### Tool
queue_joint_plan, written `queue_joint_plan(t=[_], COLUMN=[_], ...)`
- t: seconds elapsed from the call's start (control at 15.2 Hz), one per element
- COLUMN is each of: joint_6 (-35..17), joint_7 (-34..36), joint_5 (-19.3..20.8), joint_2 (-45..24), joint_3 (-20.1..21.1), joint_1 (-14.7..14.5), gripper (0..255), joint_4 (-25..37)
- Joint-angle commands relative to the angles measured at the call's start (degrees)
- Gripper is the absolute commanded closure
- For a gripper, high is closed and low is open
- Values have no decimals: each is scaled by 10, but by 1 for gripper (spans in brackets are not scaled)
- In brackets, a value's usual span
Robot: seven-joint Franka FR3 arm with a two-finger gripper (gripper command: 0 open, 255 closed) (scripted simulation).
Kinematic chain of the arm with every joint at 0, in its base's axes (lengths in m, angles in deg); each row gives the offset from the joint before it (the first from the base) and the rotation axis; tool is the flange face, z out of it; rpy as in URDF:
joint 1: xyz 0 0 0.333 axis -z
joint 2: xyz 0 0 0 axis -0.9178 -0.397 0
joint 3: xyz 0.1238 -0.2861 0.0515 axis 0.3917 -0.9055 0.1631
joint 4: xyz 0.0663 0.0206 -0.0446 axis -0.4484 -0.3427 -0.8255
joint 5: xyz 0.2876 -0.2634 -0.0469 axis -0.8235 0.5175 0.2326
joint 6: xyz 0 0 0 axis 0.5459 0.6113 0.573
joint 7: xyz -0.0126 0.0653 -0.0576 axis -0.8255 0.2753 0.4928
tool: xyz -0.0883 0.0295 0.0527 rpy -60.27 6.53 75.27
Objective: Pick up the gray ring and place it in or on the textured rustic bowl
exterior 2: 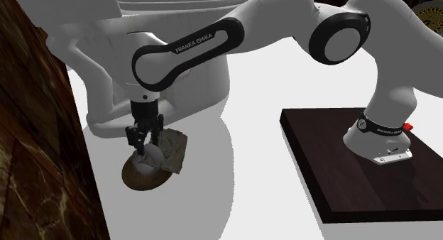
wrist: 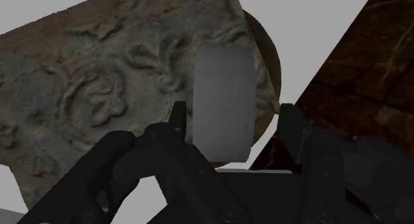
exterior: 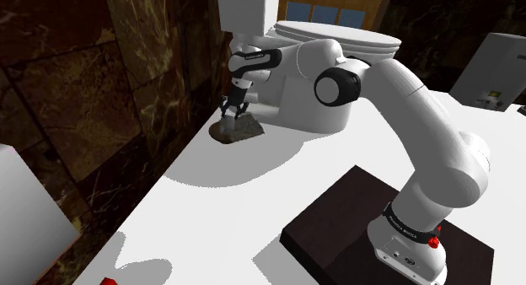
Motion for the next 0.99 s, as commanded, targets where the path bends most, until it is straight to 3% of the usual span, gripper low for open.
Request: queue_joint_plan(t=[0.0, 0.26, 0.53, 0.92], joint_6=[0, 0, 38, 38], joint_7=[0, 0, 0, 0], joint_5=[0, 0, 3, 3], joint_2=[0, 0, 43, 43], joint_3=[0, 0, -5, -5], joint_1=[0, 0, 10, 10], gripper=[0, 0, 0, 0], joint_4=[0, 0, -8, -8])
